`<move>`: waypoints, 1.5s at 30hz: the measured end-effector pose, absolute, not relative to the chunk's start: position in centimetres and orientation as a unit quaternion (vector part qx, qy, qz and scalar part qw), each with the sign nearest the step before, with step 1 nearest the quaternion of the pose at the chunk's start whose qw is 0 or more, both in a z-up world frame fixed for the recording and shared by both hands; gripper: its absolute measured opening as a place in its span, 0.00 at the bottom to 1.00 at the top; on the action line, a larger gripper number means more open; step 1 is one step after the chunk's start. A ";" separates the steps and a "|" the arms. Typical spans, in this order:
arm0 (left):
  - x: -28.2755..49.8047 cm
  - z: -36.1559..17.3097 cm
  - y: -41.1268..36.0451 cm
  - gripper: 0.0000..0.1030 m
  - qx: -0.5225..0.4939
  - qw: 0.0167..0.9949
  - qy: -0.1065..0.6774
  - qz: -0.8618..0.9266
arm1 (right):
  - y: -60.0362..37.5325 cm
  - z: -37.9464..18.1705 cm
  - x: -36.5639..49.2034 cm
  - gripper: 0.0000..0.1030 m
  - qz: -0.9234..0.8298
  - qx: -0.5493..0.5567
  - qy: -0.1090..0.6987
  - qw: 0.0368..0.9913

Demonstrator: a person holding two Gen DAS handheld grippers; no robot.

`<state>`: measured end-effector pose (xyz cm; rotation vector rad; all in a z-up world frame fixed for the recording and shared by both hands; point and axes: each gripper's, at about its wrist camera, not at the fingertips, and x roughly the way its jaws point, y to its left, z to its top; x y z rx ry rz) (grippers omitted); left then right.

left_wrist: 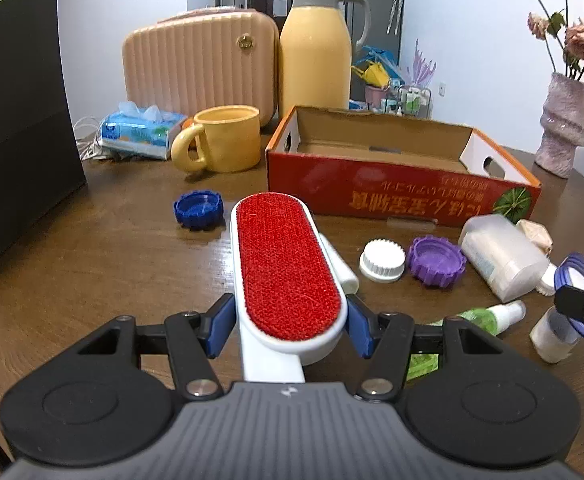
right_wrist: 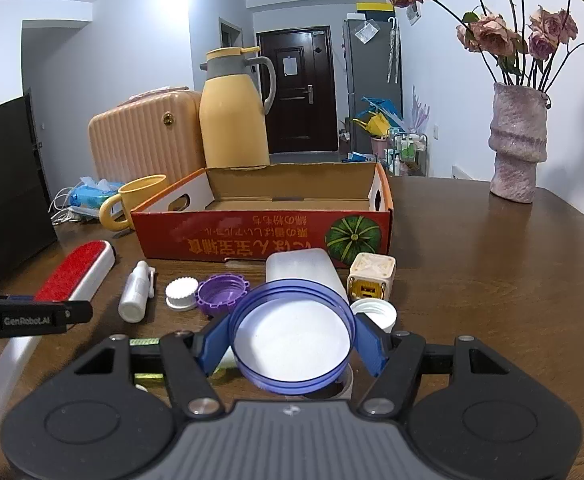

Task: Organize rigid objects
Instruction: 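Close the left tool on the red lint brush handle while the right tool holds the lid, then carry the lint brush with the left tool while the right tool carries the lid over the box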

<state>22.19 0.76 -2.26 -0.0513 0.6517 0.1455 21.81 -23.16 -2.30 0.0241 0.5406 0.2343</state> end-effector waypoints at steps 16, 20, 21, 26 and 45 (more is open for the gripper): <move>23.2 1.4 -0.4 0.57 -0.011 0.957 0.287 0.039 | -22.9 1.1 23.7 0.63 0.103 0.002 0.236 0.966; 24.1 2.1 -0.8 0.57 -0.008 0.959 0.280 0.031 | -22.7 2.1 24.6 0.63 0.101 -0.001 0.225 0.969; 24.3 2.3 -0.9 0.57 -0.007 0.960 0.279 0.029 | -22.6 2.3 24.9 0.63 0.101 -0.002 0.222 0.970; 25.5 3.0 -1.3 0.57 -0.010 0.962 0.271 0.023 | -22.3 3.0 26.4 0.63 0.103 -0.002 0.217 0.971; 32.0 4.8 -1.7 0.57 -0.026 0.967 0.252 0.019 | -21.3 4.0 32.9 0.63 0.094 0.021 0.194 0.976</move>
